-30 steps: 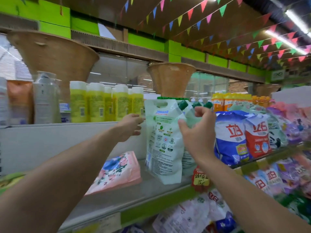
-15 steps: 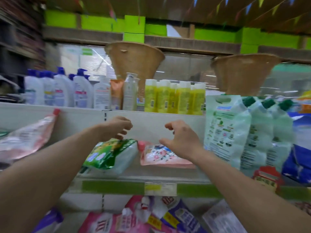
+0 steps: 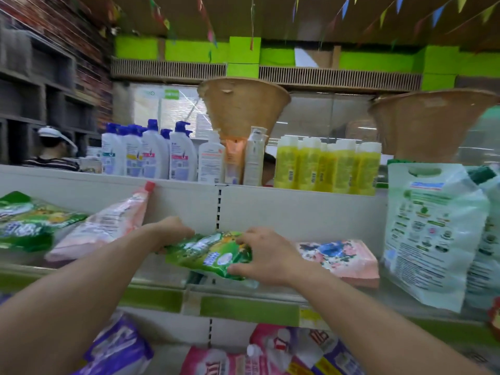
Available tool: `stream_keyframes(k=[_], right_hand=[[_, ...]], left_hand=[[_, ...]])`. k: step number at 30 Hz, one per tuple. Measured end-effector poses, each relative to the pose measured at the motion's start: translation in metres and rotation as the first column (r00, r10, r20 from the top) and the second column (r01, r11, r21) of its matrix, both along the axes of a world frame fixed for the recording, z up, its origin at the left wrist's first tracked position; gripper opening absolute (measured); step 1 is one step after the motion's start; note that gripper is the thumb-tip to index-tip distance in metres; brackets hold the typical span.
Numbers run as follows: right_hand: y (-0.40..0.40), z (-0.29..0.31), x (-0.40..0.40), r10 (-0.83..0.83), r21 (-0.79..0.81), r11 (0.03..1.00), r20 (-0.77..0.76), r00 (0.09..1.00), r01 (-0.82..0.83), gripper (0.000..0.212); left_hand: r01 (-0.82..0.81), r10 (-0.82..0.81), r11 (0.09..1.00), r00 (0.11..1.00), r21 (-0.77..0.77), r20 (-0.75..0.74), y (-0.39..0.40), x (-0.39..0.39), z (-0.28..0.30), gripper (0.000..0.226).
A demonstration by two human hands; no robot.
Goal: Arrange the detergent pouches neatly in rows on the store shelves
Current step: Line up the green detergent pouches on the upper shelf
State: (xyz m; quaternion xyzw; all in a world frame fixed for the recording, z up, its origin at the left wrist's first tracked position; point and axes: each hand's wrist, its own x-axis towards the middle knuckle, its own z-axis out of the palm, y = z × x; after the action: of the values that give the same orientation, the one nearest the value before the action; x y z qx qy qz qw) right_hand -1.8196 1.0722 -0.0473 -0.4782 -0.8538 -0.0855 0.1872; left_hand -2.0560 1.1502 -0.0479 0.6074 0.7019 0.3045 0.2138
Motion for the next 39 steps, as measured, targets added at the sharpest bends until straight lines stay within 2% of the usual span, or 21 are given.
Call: stream_keyframes(k=[3,5,7,9,11,14,16,18,21,25,26,29,32,33,34,36,37,38,39], right_hand=[[0.002,-0.006,-0.034,-0.047,0.031,0.999,0.186,0.981,0.042,0.061],[0.006,-0.01,-0.046,-0.08,0.023,0.997,0.261,0.962,0.076,0.057],[0.007,-0.012,-0.048,-0.093,-0.017,0.995,0.256,0.962,0.1,0.055],[0.008,-0.011,-0.046,-0.099,-0.041,0.993,0.232,0.968,0.112,0.053],[0.006,-0.01,-0.045,-0.113,-0.03,0.992,0.231,0.966,0.123,0.051],[0.0,-0.007,-0.045,-0.132,-0.034,0.989,0.221,0.966,0.143,0.053],[-0.004,-0.006,-0.045,-0.148,-0.027,0.987,0.209,0.967,0.157,0.056],[-0.008,-0.005,-0.045,-0.168,0.01,0.986,0.182,0.969,0.169,0.053],[-0.014,-0.001,-0.043,-0.215,0.107,0.972,0.043,0.976,0.21,0.055],[-0.019,0.01,-0.029,-0.321,0.129,0.924,-0.252,0.913,0.36,0.068],[-0.02,0.013,-0.023,-0.334,0.103,0.917,-0.333,0.882,0.386,0.064],[-0.02,0.019,-0.002,-0.335,0.046,0.907,-0.522,0.784,0.418,0.045],[-0.018,0.016,0.017,-0.298,-0.05,0.927,-0.699,0.65,0.371,0.03],[-0.018,0.015,0.023,-0.289,-0.086,0.935,-0.746,0.601,0.343,0.028],[-0.018,0.015,0.027,-0.285,-0.115,0.941,-0.775,0.564,0.318,0.028],[-0.019,0.016,0.034,-0.279,-0.142,0.948,-0.801,0.529,0.285,0.032],[-0.019,0.016,0.037,-0.275,-0.138,0.949,-0.805,0.526,0.284,0.034],[-0.021,0.016,0.038,-0.268,-0.122,0.948,-0.806,0.528,0.294,0.034],[-0.022,0.016,0.039,-0.26,-0.1,0.946,-0.805,0.534,0.309,0.033]], left_hand=[[-0.018,0.017,1.0,0.999,-0.006,-0.042,0.015,-0.013,-0.007,0.021],[-0.011,0.003,0.999,0.974,-0.037,-0.226,0.023,-0.016,-0.01,0.025],[0.007,-0.031,0.998,0.93,-0.066,-0.366,0.023,-0.016,-0.011,0.028],[0.028,-0.075,0.991,0.928,-0.133,-0.364,0.021,-0.021,-0.008,0.03],[0.044,-0.096,0.974,0.968,-0.222,-0.231,0.024,-0.031,-0.007,0.03],[0.086,-0.065,0.95,0.995,-0.3,0.08,0.029,-0.039,-0.003,0.022],[0.141,-0.058,0.947,0.958,-0.288,0.279,0.029,-0.035,0.009,0.016],[0.226,-0.109,0.951,0.883,-0.209,0.456,0.024,-0.023,0.03,0.018],[0.332,-0.24,0.942,0.756,-0.041,0.609,0.011,0.001,0.07,0.019],[0.456,-0.432,0.863,0.448,0.216,0.782,-0.013,0.047,0.117,0.012],[0.474,-0.468,0.844,0.418,0.252,0.779,-0.019,0.063,0.124,0.012],[0.509,-0.545,0.804,0.425,0.308,0.723,-0.035,0.112,0.128,0.012],[0.612,-0.631,0.72,0.38,0.328,0.676,-0.031,0.132,0.121,0.022],[0.599,-0.642,0.724,0.404,0.342,0.652,-0.025,0.131,0.117,0.029],[0.546,-0.641,0.752,0.477,0.369,0.601,-0.016,0.129,0.113,0.031],[0.404,-0.573,0.81,0.697,0.425,0.43,0.002,0.121,0.098,0.022],[0.368,-0.525,0.828,0.774,0.424,0.354,0.013,0.116,0.088,0.019],[0.374,-0.506,0.842,0.798,0.389,0.328,0.025,0.111,0.077,0.022],[0.411,-0.515,0.851,0.779,0.328,0.357,0.035,0.106,0.066,0.029]])
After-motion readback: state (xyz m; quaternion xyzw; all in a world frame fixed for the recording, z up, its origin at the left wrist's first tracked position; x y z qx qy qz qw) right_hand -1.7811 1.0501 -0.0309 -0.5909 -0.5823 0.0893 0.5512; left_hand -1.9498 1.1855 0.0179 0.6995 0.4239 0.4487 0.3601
